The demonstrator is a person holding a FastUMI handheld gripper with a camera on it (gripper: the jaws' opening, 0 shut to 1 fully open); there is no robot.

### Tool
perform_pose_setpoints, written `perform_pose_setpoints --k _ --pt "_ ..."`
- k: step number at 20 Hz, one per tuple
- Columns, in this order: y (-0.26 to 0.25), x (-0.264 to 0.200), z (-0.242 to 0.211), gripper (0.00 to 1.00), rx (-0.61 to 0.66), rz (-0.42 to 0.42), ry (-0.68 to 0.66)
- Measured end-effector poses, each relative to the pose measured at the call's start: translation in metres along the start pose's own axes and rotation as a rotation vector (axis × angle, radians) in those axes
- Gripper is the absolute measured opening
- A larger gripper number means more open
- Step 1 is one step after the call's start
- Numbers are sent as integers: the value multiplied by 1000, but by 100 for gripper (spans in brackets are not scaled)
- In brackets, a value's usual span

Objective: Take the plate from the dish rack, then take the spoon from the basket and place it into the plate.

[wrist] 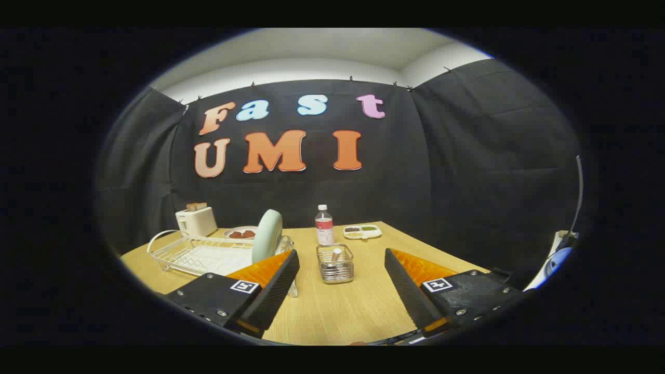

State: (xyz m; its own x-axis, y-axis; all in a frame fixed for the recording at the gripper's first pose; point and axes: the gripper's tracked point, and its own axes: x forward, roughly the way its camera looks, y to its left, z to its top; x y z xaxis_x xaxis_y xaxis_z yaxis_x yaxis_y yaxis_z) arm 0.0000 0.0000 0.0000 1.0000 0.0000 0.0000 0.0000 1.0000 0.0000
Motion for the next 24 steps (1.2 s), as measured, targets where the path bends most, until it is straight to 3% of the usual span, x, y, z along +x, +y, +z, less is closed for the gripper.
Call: perform_pose_setpoints --k 8,24 --pt "2 0 -21 99 -26 -6 57" --pt "40 15 -7 99 -2 50 60"
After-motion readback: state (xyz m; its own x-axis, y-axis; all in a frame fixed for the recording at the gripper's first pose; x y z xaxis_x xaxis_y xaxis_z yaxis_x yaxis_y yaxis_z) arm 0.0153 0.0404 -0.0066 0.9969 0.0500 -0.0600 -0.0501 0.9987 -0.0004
